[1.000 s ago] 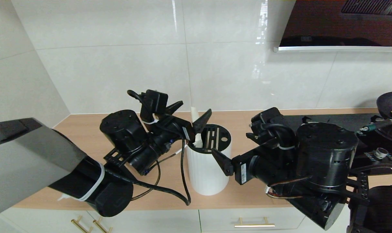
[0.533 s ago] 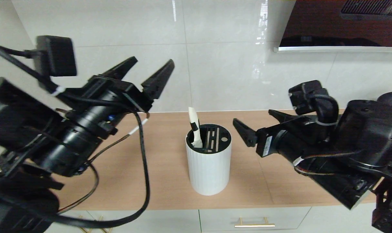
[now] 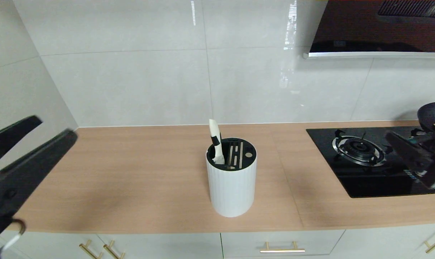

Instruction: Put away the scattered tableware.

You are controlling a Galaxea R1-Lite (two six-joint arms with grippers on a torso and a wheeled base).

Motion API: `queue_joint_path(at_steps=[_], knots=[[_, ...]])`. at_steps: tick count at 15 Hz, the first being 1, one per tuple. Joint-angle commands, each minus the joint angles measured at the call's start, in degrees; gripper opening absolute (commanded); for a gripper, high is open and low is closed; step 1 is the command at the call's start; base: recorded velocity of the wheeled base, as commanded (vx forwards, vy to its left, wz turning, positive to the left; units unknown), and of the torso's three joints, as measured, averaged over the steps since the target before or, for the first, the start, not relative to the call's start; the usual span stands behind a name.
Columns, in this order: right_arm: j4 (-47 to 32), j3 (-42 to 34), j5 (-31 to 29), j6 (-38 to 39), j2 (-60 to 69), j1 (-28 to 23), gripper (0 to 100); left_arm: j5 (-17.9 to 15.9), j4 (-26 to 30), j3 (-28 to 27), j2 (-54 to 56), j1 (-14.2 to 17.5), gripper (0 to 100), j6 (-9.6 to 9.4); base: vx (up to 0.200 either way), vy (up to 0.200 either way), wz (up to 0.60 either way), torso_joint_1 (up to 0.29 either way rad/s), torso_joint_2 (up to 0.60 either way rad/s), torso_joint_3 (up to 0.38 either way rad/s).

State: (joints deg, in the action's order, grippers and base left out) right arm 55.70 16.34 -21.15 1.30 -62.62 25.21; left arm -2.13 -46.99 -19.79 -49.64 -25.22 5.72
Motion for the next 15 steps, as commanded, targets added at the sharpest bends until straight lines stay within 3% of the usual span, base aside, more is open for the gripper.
queue_joint_path(at_steps=[1, 2, 4, 6, 8, 9, 10, 11, 12, 13, 14, 15], knots=[[-9.47, -6.93, -0.03, 0.28, 22.11, -7.72, 100, -0.85, 27.40, 1.33, 28.90, 6.94, 100, 3.34, 0.000, 0.000, 0.00, 0.000, 0.00, 0.000], [-17.11, -6.05, -0.03, -1.04, 29.05, -9.74, 100, -2.70, 32.23, 1.33, 33.03, 9.05, 100, 3.86, 0.000, 0.000, 0.00, 0.000, 0.00, 0.000], [-29.95, -5.26, 0.32, -8.42, 44.43, -16.25, 100, -4.55, 36.01, 2.56, 39.01, 14.76, 100, 5.09, 0.000, 0.000, 0.00, 0.000, 0.00, 0.000], [-43.39, -3.50, -0.03, -13.52, 57.53, -18.44, 100, -3.93, 41.63, 3.09, 44.28, 18.02, 100, 4.92, 0.000, 0.000, 0.00, 0.000, 0.00, 0.000], [-40.85, -4.91, -4.51, -12.55, 56.91, -19.50, 100, 0.81, 40.67, 3.79, 44.02, 19.77, 100, 5.01, 0.000, 0.000, 0.00, 0.000, 0.00, 0.000], [-40.23, -6.23, -4.78, -12.91, 58.23, -23.19, 100, 1.25, 41.37, 4.93, 46.21, 24.17, 100, 4.39, 0.000, 0.000, 0.00, 0.000, 0.00, 0.000], [-41.28, -7.72, -2.32, -13.78, 61.39, -25.91, 100, -0.24, 42.34, 6.60, 49.02, 26.01, 100, 2.90, 0.000, 0.000, 0.00, 0.000, 0.00, 0.000], [-41.64, -9.30, -1.00, -13.96, 62.18, -25.91, 100, 0.64, 42.07, 8.18, 48.94, 25.75, 100, 2.19, 0.000, 0.000, 0.00, 0.000, 0.00, 0.000], [-38.91, -14.40, -1.00, -13.52, 62.54, -25.74, 100, 4.42, 40.32, 13.63, 49.38, 25.57, 100, 0.79, 0.000, 0.000, 0.00, 0.000, 0.00, 0.000], [-37.68, -16.34, -0.56, -12.82, 62.54, -25.74, 100, 4.68, 39.61, 18.91, 49.46, 25.57, 100, -3.61, 0.000, 0.000, 0.00, 0.000, 0.00, 0.000], [-42.25, -16.34, 2.78, -7.72, 62.54, -25.65, 100, 6.44, 45.41, 19.52, 49.46, 25.57, 100, -8.35, 0.000, 0.000, 0.00, 0.000, 0.00, 0.000], [-44.27, -16.34, 6.21, -3.77, 62.54, -25.65, 100, 6.44, 47.35, 19.17, 49.46, 25.57, 100, -7.21, 0.000, 0.000, 0.00, 0.000, 0.00, 0.000]])
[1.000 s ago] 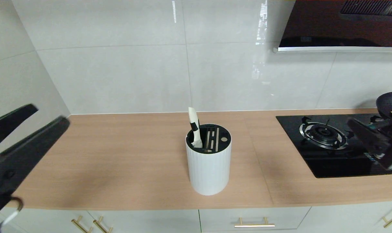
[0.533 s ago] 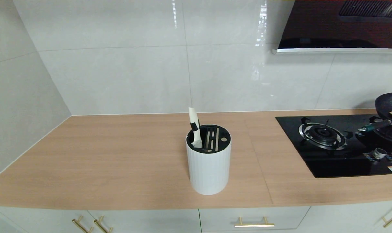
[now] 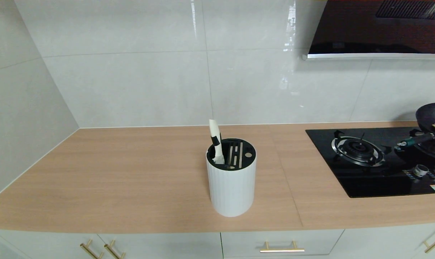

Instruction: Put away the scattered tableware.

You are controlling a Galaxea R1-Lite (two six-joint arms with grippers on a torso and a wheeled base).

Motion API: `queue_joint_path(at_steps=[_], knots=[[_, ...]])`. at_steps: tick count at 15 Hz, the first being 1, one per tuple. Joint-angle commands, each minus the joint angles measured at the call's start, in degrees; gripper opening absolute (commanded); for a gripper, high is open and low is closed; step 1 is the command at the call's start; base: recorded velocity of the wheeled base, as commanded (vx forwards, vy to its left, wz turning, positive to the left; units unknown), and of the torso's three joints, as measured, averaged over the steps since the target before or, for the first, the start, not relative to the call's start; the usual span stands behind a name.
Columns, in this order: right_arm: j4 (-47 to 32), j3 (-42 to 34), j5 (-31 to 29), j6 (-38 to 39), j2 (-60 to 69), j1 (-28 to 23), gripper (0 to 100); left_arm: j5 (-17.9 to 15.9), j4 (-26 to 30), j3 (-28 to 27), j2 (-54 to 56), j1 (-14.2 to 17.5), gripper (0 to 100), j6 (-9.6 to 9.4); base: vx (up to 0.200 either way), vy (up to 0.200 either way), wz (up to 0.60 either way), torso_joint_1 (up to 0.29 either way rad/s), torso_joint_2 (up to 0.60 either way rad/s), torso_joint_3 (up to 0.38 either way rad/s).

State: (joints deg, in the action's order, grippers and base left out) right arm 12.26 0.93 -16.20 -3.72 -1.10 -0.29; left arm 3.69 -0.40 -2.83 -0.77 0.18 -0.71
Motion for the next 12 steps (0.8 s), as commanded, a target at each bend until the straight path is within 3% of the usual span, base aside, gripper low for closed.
queue_joint_path(at_steps=[1, 3, 5, 12], knots=[[-7.08, -0.93, 3.37, 3.89, 1.01, -0.15, 100, 0.26, 0.75, 2.30, 0.59, 0.17, 100, -1.40, 0.000, 0.000, 0.00, 0.000, 0.00, 0.000], [-9.36, -0.93, 4.42, 5.92, 0.92, -0.15, 100, -1.06, 0.49, 2.74, 0.59, 0.08, 100, -1.05, 0.000, 0.000, 0.00, 0.000, 0.00, 0.000], [-12.79, -0.84, 12.86, 5.56, 0.92, -0.15, 100, -1.67, 0.31, 2.74, 0.59, 0.08, 100, 0.44, 0.000, 0.000, 0.00, 0.000, 0.00, 0.000], [-12.00, -0.93, 12.95, 4.51, 0.92, -0.15, 100, -1.67, 0.31, 2.74, 0.59, 0.08, 100, 0.71, 0.000, 0.000, 0.00, 0.000, 0.00, 0.000]])
